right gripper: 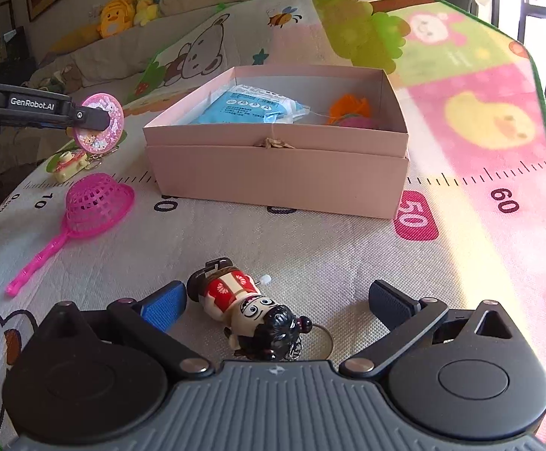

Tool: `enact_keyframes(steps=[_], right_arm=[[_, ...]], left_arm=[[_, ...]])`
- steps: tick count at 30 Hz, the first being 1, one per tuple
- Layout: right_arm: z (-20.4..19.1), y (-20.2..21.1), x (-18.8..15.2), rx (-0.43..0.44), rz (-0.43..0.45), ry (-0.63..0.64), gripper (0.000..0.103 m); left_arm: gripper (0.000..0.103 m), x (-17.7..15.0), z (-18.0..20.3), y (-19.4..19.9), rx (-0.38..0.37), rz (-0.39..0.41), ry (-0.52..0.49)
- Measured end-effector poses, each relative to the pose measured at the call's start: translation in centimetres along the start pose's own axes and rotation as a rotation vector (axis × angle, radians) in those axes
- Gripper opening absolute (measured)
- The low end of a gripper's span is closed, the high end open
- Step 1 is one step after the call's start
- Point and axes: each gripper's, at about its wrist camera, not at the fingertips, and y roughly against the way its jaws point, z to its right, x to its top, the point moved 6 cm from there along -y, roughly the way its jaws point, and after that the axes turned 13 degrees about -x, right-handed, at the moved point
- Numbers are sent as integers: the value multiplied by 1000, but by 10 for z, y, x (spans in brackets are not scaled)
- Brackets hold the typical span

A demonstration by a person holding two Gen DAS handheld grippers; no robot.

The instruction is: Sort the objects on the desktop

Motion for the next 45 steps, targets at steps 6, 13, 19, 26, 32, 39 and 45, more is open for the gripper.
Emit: enact_keyframes(steps=[6,13,19,26,32,39,45], right_arm=[[24,10,10,-15,1,-136,103],[28,29,11,-66,49,-104,103],[-11,52,15,13,140,53,103],[-34,41,3,-17,112,169,95],[-5,31,-5,-160,76,150,91],[18,27,-6,-250,71,91,91],[9,26,-4,-150,48,2,91]], left_arm=[[47,-53,60,-14,-222,-125,-31],[68,-83,53,-9,-139,-176,-76],[88,-72,20,14,-17,-117,-43],[95,-59,-8,21,106,-82,-17],[96,-56,-13,29,117,-71,-2],[97,-70,25,1,22,-130,-17],[78,-72,14,-21,78,-131,12]])
